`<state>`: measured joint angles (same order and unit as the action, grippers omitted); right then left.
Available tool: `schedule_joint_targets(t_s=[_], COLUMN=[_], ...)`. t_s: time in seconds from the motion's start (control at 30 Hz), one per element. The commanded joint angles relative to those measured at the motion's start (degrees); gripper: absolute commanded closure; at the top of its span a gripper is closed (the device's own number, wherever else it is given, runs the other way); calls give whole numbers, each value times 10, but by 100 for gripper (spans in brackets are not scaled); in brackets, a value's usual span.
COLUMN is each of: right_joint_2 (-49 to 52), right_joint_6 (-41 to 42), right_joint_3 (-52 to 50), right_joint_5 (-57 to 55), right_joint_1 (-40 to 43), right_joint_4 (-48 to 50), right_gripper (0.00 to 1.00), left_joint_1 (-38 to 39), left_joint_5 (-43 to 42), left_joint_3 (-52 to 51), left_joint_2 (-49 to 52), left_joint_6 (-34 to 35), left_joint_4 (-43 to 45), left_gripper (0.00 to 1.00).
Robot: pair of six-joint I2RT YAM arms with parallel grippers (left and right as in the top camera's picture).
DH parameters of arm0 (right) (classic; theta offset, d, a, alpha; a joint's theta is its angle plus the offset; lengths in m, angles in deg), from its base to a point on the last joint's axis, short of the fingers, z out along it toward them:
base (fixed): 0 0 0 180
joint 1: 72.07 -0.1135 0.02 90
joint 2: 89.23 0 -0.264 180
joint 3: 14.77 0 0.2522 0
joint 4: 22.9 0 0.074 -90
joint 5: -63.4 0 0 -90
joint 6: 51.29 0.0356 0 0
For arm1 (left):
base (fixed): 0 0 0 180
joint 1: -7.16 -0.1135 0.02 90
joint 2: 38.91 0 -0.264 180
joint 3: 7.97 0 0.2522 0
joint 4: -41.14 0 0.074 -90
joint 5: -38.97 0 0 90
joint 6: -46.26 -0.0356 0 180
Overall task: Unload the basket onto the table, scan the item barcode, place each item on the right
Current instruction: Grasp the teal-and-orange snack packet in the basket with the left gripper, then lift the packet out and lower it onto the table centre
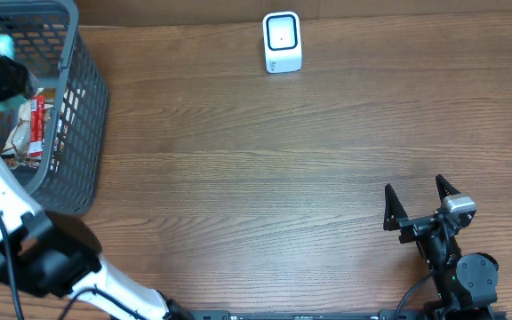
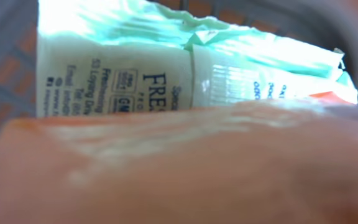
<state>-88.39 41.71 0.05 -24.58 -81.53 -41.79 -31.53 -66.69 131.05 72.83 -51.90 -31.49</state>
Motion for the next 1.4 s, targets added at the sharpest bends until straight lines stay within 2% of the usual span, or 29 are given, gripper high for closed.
schedule_joint_targets(t_s=[0.0, 0.2, 0.37, 0.67, 0.77, 0.9, 1.0, 1.13, 1.37], right_joint_2=[-6, -6, -6, -6, -6, -6, -6, -6, -6], right_joint_6=[-1, -1, -1, -1, -1, -1, -1, -1, -1], right_joint_3=[-6, -6, -6, -6, -6, -6, -6, -6, -6], right_joint_5=[-6, -6, -6, -6, -6, -6, -6, -6, -6], right_joint_1=[2, 2, 2, 2, 2, 2, 2, 2, 2], right_joint_4=[4, 4, 4, 4, 4, 4, 4, 4, 4], right_gripper=[0, 0, 0, 0, 0, 0, 0, 0, 0], left_joint_1=[2, 22, 70, 212, 269, 323, 363, 423, 529], left_joint_5=[-36, -85, -79, -66, -22, -17, -15, 61, 86], left_joint_3=[21, 21, 21, 17, -1, -24, -51, -116, -284], left_joint_2=[-71, -146, -191, -218, -218, -218, -218, -217, -217], left_joint_6=[46, 76, 75, 75, 75, 76, 76, 119, 185], left_joint_4=[7, -2, -40, -158, -180, -190, -193, -182, -96], left_gripper=[60, 60, 61, 68, 69, 70, 70, 70, 70])
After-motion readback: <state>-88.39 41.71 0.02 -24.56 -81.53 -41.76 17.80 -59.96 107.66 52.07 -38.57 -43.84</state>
